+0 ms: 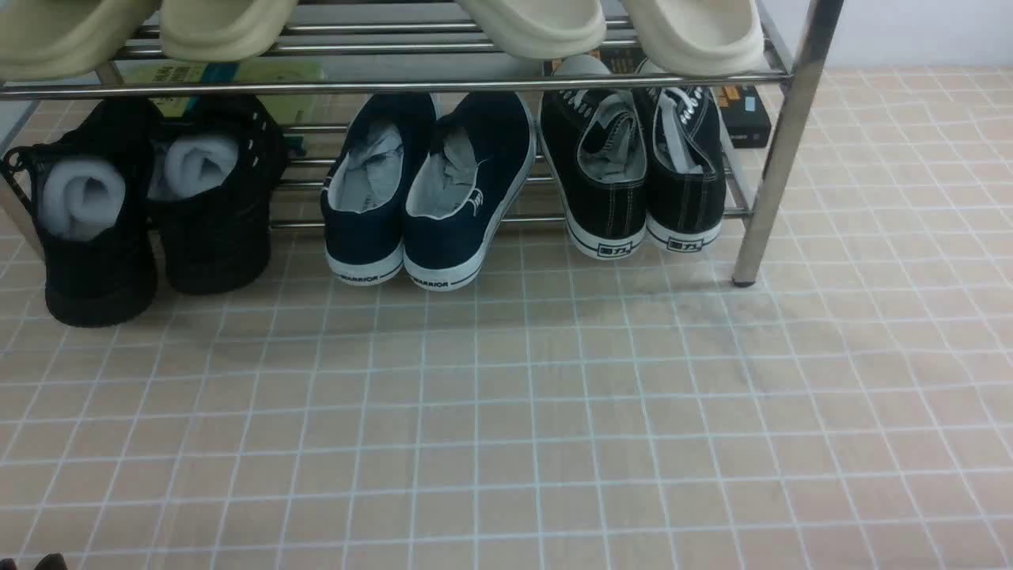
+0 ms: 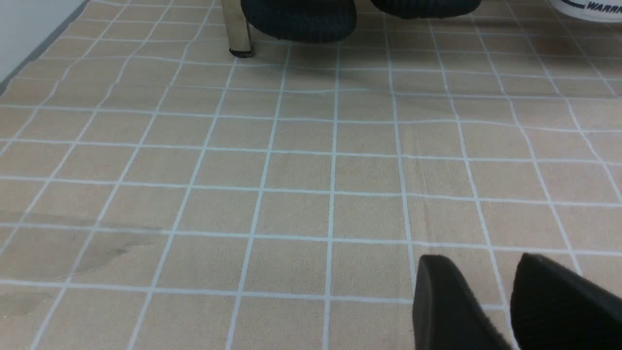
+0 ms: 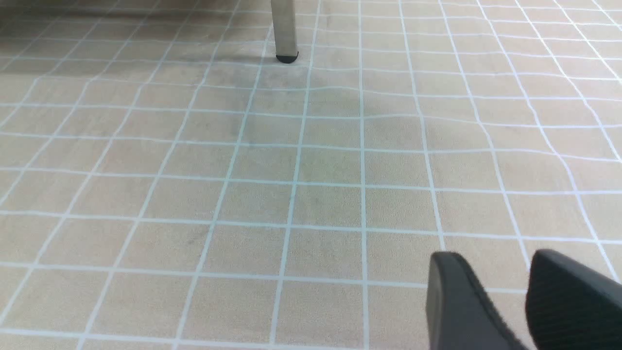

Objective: Take the shoes off the shelf from the light coffee tablecloth by hand.
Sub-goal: 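Grasp the leftmost shoe on the bottom shelf of the shoe rack with the left gripper, then set the held shoe down on the floor in front of the rack with the left gripper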

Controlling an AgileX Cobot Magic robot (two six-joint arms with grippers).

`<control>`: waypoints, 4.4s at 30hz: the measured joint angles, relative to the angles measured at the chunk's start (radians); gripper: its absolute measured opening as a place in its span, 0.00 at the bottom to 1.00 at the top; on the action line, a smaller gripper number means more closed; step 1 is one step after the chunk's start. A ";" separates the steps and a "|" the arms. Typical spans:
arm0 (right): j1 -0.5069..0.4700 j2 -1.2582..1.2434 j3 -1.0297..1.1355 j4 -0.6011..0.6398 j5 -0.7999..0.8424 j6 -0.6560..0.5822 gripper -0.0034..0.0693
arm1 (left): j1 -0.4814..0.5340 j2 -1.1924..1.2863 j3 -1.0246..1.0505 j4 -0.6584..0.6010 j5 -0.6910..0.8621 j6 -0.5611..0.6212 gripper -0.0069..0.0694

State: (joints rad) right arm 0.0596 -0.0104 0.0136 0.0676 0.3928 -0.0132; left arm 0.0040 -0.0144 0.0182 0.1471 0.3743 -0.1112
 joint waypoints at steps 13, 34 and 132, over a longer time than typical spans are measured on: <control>0.000 0.000 0.000 0.000 0.000 0.000 0.38 | 0.000 0.000 0.000 0.005 0.000 0.000 0.41; 0.000 0.000 0.000 0.000 0.000 0.000 0.38 | 0.000 0.000 0.008 -0.530 -0.108 -0.426 0.40; 0.000 0.000 0.000 0.000 0.000 0.000 0.38 | 0.320 1.400 -1.312 -0.099 0.684 -0.083 0.10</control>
State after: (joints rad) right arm 0.0596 -0.0104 0.0136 0.0676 0.3928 -0.0132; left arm 0.3238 1.3857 -1.2935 0.0479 1.0584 -0.1946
